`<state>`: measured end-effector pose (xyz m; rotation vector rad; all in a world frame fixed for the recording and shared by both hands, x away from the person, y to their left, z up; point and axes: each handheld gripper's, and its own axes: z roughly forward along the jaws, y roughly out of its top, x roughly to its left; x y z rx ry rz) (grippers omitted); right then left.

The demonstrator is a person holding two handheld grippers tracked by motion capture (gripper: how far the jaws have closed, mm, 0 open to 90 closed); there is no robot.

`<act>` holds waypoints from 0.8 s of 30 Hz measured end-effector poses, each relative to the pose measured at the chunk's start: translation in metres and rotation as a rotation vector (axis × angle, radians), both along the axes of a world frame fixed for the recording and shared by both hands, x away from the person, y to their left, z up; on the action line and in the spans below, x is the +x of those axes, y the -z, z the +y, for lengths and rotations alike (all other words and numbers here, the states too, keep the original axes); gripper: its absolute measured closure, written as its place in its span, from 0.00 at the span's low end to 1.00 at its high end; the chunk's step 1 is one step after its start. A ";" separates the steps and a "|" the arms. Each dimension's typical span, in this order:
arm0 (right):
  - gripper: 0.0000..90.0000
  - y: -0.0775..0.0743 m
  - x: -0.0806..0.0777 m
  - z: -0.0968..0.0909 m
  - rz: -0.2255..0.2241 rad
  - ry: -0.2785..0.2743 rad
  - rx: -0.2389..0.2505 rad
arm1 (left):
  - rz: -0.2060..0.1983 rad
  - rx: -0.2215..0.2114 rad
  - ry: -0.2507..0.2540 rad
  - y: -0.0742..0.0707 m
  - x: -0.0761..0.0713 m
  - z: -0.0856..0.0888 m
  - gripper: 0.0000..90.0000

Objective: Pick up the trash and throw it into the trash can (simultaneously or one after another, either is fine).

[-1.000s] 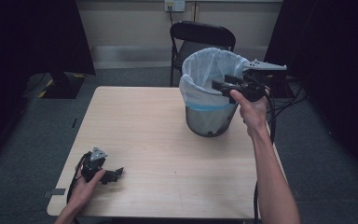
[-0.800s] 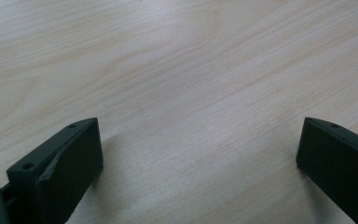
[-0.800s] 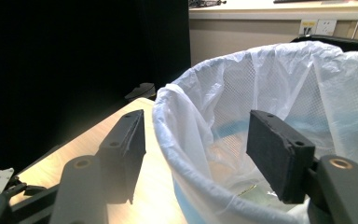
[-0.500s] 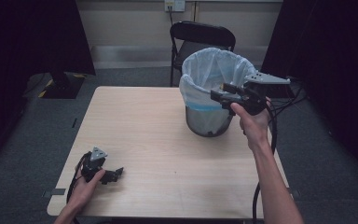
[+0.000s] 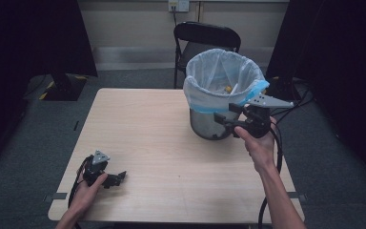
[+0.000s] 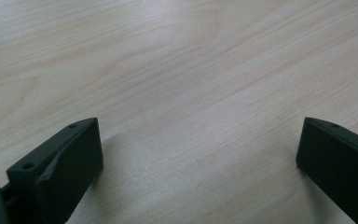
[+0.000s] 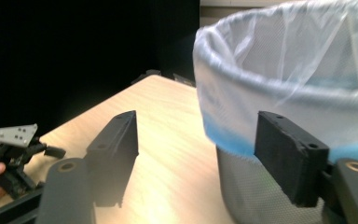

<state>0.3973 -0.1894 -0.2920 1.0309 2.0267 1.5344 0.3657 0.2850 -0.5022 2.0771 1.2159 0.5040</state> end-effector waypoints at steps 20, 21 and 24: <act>0.21 0.072 -0.012 0.009 0.123 0.011 -0.070 | 0.000 -0.001 0.000 0.000 0.000 0.000 0.00; 0.21 0.076 -0.012 0.008 0.134 0.014 -0.072 | 0.000 0.000 0.001 0.000 0.000 0.000 0.00; 0.21 0.090 -0.014 0.007 0.162 0.006 -0.088 | 0.000 -0.001 0.003 0.000 0.000 0.000 0.00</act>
